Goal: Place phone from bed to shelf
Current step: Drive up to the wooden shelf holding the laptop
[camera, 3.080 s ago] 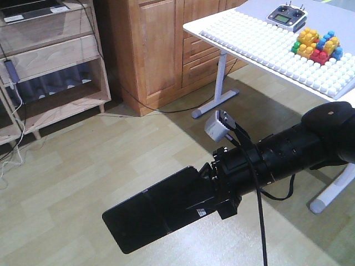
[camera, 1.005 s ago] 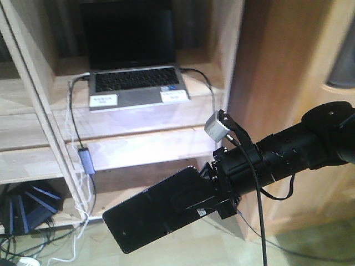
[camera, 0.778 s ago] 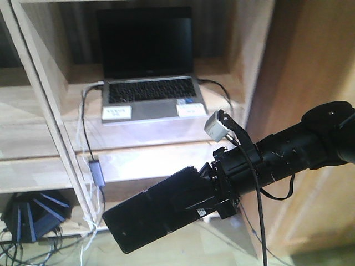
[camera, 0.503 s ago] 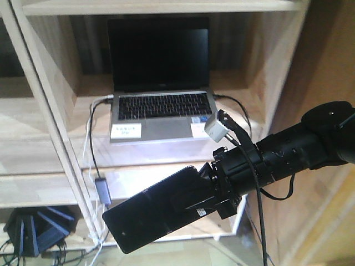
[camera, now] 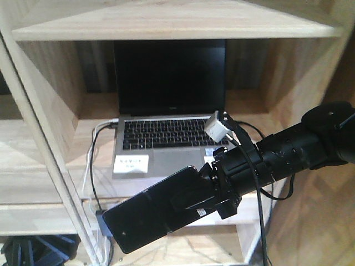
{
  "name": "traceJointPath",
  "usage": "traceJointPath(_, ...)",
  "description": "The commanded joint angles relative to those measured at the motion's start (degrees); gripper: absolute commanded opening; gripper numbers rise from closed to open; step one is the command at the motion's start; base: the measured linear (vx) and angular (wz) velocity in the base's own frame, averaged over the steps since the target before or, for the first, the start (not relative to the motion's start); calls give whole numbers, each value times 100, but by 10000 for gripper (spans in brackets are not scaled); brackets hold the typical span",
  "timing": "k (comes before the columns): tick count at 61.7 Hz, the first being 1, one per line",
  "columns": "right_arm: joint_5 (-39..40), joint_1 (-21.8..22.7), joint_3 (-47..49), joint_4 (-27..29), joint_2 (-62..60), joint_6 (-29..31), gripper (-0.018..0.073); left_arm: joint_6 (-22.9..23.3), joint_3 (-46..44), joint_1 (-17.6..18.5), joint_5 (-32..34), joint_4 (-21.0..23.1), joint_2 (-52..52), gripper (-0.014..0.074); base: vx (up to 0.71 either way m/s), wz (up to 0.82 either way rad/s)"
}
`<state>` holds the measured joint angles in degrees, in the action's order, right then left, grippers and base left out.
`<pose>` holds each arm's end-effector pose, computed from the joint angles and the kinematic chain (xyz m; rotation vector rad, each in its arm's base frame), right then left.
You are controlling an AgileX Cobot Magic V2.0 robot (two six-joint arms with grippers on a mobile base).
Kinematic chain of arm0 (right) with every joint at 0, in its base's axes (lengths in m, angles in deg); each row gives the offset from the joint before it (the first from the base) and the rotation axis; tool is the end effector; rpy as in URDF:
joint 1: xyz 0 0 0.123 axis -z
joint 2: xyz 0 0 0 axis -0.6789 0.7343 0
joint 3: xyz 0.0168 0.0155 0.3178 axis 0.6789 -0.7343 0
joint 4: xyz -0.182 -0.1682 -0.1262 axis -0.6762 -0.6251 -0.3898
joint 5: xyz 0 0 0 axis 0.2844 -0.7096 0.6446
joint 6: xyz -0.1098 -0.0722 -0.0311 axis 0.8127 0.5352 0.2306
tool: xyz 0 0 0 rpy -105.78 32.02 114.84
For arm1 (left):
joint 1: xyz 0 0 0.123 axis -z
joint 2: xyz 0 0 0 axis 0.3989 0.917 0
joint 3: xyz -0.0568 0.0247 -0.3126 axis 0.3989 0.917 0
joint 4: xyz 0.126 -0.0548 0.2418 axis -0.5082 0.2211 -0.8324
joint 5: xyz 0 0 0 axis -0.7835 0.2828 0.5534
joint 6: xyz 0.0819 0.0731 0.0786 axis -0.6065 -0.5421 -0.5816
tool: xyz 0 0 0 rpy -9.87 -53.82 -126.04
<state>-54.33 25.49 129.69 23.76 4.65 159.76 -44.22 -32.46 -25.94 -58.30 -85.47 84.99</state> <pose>0.2650 0.2037 0.2408 -1.2286 2.0899 1.3010 0.0927 0.0033 0.1795 0.0717 1.6883 0.1200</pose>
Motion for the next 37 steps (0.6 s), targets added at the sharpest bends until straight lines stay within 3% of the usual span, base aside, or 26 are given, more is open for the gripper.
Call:
traceJointPath(1, -629, 22, 132, 426, -227, 0, -2, 33, -122, 20, 415, 52, -77, 1, 20, 8)
traceJointPath(37, -629, 22, 132, 426, -227, 0, -2, 33, -122, 20, 415, 52, -77, 1, 13, 3)
